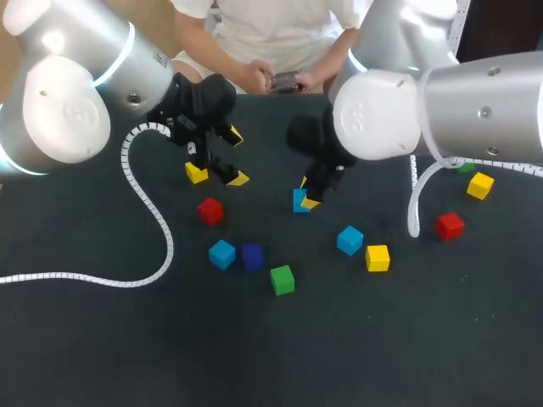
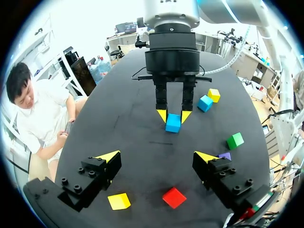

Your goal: Place the blue cubes, place green cubes on the blue cubes, place the yellow cubes on the green cubes, then place the red cubes on the yellow cubes, and place purple cube on the red cubes.

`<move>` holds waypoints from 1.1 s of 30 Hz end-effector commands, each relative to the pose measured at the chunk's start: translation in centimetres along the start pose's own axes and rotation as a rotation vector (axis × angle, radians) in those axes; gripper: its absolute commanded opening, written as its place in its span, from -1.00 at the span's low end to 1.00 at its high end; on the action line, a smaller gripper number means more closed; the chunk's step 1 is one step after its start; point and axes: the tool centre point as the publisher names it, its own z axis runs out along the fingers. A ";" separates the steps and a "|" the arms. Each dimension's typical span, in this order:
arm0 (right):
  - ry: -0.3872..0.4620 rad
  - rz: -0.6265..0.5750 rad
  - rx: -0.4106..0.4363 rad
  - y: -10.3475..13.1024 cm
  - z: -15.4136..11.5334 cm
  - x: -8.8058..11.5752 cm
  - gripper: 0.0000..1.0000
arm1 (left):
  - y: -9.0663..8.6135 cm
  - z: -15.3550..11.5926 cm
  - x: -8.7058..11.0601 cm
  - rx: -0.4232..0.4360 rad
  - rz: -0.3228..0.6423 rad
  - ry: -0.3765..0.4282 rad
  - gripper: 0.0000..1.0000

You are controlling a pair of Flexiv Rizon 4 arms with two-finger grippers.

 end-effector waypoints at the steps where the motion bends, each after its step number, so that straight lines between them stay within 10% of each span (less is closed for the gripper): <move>1: 0.001 0.002 0.000 -0.1 -0.1 0.1 -1.00 | 0.1 0.0 0.1 0.001 0.001 -0.001 1.00; 21: 0.009 -0.003 -0.008 -0.2 0.1 0.0 -0.87 | 0.1 0.0 0.1 0.001 0.001 -0.001 1.00; 33: 0.014 0.005 -0.013 -0.2 0.3 0.2 -0.17 | 0.1 0.0 0.1 0.001 0.001 -0.001 1.00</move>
